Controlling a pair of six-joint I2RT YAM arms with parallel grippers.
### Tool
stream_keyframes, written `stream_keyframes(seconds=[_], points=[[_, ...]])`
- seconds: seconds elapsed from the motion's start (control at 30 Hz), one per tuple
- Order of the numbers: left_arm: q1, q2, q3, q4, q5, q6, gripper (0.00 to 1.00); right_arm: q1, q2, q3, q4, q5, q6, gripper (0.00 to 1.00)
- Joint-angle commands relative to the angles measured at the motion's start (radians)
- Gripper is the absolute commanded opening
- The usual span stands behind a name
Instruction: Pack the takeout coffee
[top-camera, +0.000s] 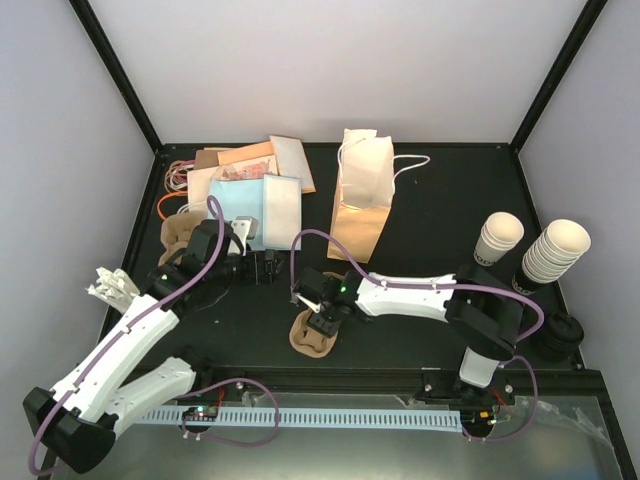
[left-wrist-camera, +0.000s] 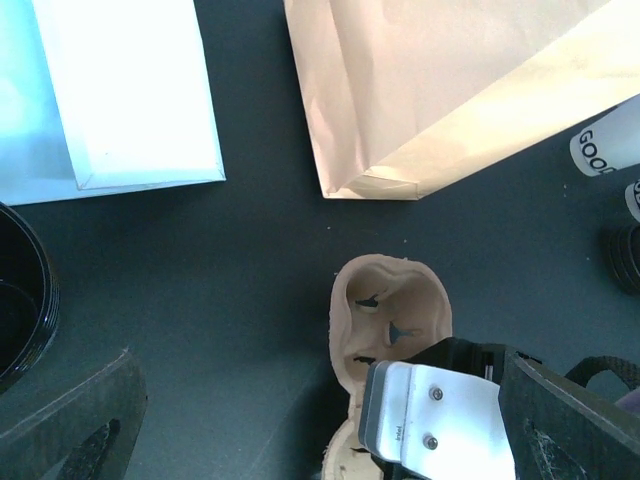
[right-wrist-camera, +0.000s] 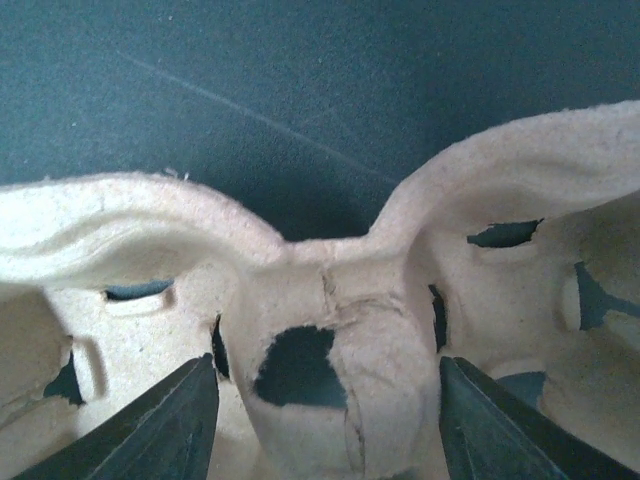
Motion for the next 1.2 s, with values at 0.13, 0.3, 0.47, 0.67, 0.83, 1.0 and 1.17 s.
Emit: stream_keyframes(seconds=[0.13,0.3,0.47,0.67,0.83,1.0,1.17], points=[[0.011,-0.016,0.018,-0.005,0.017,0.022,0.99,-0.002,0.033,0.045,-0.023,0.043,-0.022,0.55],[0.012,-0.014,0.021,-0.003,0.018,0.024,0.99,-0.001,0.029,0.048,-0.025,0.047,-0.024,0.51],[0.014,-0.01,0.031,-0.009,0.018,0.027,0.99,-0.001,-0.003,0.053,-0.035,0.043,-0.027,0.5],[0.014,-0.01,0.043,-0.018,0.017,0.029,0.99,-0.001,-0.072,0.053,-0.052,0.036,-0.035,0.51],[0.017,-0.012,0.068,-0.034,0.007,0.039,0.99,-0.001,-0.164,0.064,-0.082,0.02,-0.033,0.5],[0.027,-0.008,0.112,-0.062,-0.017,0.066,0.99,-0.002,-0.308,0.086,-0.103,-0.019,-0.036,0.51],[0.044,-0.004,0.171,-0.099,-0.045,0.091,0.99,-0.004,-0.47,0.136,-0.115,-0.039,-0.036,0.5]])
